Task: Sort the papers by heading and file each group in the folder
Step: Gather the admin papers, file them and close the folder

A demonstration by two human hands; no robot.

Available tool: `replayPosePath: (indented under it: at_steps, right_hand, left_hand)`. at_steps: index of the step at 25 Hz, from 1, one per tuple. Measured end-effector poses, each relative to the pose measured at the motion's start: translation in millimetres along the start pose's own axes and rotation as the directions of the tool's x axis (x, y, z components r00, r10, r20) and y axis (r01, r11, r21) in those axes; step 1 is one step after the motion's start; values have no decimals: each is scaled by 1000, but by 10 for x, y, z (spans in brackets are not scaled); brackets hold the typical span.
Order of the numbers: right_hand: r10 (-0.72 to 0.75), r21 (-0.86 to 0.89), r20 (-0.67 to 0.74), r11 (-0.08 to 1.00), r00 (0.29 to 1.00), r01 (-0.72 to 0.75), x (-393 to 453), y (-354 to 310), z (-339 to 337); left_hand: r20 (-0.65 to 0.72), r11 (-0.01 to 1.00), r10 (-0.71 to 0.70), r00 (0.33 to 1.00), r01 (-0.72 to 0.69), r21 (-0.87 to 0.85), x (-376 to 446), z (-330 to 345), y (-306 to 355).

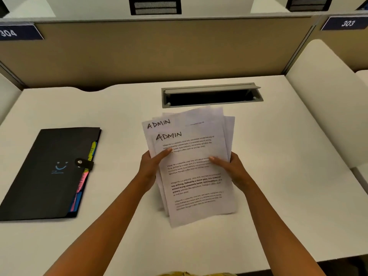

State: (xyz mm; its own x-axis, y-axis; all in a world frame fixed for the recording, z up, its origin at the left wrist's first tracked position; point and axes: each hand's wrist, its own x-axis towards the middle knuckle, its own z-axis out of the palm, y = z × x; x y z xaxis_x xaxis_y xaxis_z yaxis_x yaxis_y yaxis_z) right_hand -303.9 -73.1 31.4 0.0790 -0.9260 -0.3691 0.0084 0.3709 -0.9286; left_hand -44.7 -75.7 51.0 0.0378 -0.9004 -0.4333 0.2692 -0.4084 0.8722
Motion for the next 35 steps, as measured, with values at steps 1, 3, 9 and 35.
replayPosePath:
  at_steps: [1,3,9,35]
  right_hand:
    - [-19,-23,-9,1000,1000,19,6,-64,54]
    - [-99,-56,-72,994,992,95,11,-228,210]
    - [-409,5,-178,909,895,417,-25,-870,614]
    - [-470,19,-67,881,880,473,-229,-726,978]
  left_hand:
    - [-6,1000,26,1000,-26,10,-34,47,80]
    - [-39,990,112,993,-108,93,-100,132,244]
    - [-55,798,583,810,-560,222,-370,243,836]
    - [45,805,556,830,-551,219,-490,-228,803]
